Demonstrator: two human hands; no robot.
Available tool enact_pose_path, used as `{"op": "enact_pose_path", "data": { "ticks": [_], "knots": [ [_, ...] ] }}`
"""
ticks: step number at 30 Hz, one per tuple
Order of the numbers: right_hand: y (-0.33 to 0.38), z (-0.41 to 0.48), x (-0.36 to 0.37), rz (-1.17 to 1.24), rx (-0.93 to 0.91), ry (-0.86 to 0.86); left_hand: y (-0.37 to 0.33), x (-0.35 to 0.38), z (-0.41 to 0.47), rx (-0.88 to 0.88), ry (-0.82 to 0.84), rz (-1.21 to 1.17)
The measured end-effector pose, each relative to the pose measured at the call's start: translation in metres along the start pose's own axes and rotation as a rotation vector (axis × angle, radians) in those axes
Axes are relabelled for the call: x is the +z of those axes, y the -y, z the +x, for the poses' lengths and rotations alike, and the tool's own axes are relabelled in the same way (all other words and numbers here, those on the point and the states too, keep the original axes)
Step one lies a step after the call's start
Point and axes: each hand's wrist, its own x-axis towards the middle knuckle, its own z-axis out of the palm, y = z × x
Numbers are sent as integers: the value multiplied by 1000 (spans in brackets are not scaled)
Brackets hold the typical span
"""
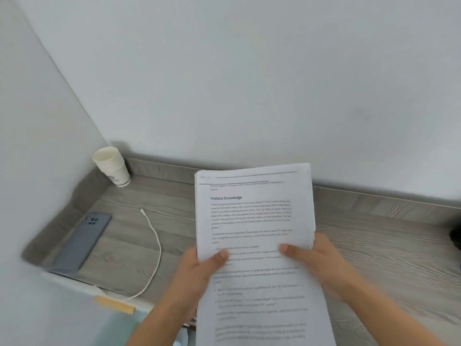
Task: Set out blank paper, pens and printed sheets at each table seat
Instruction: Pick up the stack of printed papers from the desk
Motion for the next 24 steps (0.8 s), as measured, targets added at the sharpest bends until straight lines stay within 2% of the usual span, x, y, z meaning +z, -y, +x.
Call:
{"op": "enact_pose_path", "data": {
  "ticks": [4,9,17,20,24],
  "knots": [
    [-30,-4,18,20,125,124,35,-12,-44,98,-277,79],
    [-67,-24,30,-46,289,371,89,4,-114,112,-638,77],
    [-125,-84,69,-303,485,764,183,39,-246,7,-1192,-82],
    [-140,-115,94,-425,489,958,207,56,-296,-21,-1372,-190],
    [-155,-162,131,-568,394,1161,240,80,-358,-21,-1570,-327]
  ]
}}
